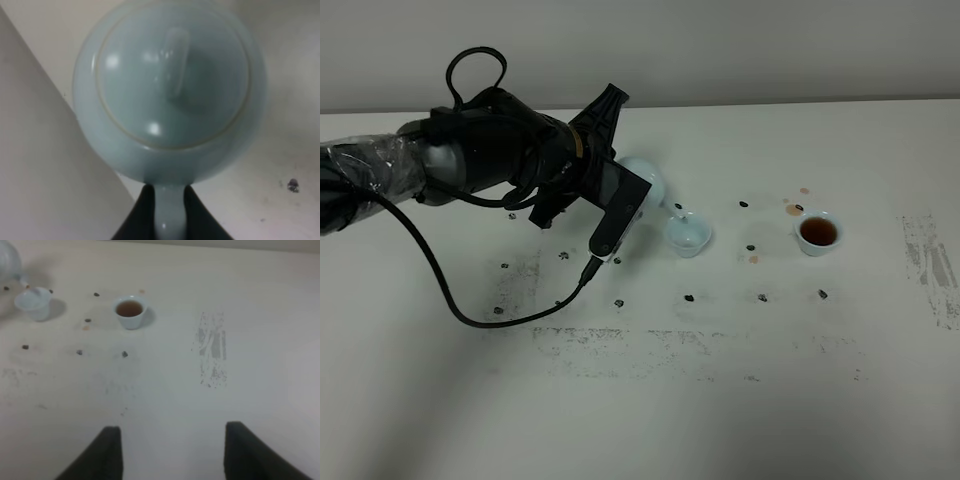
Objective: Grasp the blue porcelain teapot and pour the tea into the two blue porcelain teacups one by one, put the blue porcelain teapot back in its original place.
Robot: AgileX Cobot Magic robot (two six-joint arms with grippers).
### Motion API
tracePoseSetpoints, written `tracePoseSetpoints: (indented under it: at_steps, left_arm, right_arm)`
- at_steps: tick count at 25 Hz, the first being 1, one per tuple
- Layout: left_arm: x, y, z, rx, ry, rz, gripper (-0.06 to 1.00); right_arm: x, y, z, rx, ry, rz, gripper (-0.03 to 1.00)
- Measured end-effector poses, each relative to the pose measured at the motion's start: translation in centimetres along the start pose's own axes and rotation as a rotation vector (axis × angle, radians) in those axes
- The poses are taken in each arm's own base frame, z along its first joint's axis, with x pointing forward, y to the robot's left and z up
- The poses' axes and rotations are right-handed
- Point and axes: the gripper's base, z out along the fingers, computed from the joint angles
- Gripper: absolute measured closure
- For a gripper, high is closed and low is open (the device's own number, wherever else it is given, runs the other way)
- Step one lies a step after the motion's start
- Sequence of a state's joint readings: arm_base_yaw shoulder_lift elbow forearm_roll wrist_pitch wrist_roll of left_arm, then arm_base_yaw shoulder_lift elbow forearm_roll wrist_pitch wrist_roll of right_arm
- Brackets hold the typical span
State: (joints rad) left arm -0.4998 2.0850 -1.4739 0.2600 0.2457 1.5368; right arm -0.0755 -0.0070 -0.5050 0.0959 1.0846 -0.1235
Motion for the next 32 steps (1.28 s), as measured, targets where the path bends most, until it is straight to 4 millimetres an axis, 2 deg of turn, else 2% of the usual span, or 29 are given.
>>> tracePoseSetpoints:
  at_steps: [32]
  left_arm:
    - [-0.25, 0.56, 0.32, -0.076, 0.016, 0.136, 0.91]
  right_arm:
    - [0.0, 0.0, 0.0, 0.0, 0.0, 0.0, 0.49]
